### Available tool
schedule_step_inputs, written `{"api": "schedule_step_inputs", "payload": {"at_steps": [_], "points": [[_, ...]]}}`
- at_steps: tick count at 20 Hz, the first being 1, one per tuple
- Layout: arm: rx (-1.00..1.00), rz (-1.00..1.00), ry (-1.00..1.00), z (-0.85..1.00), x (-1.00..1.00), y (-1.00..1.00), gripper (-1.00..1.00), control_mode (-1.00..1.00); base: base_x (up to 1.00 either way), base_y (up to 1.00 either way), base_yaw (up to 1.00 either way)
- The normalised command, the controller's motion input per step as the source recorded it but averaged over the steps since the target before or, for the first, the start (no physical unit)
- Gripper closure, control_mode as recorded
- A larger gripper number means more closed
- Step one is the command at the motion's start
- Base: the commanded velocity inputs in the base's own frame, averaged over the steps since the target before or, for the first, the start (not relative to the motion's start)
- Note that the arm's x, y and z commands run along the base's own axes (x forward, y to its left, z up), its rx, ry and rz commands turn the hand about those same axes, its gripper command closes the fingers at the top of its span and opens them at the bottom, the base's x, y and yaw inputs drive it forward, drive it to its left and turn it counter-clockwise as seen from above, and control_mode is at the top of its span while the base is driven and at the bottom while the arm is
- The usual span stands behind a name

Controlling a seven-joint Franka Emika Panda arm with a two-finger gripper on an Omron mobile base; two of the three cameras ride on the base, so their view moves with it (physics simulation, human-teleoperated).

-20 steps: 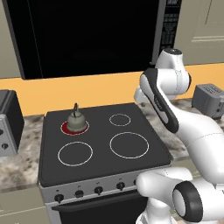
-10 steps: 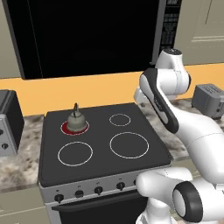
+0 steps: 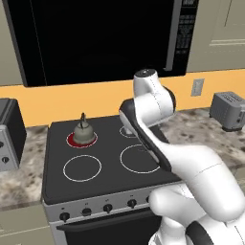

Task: Lower the heat of the kettle.

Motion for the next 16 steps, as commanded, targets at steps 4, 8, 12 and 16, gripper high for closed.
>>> {"api": "schedule_step_inputs", "payload": {"at_steps": [4,8,12,16], "points": [[-0.31,0.16,0.0,-0.5,-0.32,1.0,-1.0,-1.0,0.0,0.0,0.0],[-0.28,0.25,0.01,-0.45,-0.28,0.95,-1.0,-1.0,0.0,0.0,0.0],[-0.26,0.33,0.01,-0.43,-0.35,0.72,-1.0,-1.0,0.0,0.0,0.0],[-0.22,0.49,0.0,-0.5,-0.4,0.34,-1.0,-1.0,0.0,0.0,0.0]]}}
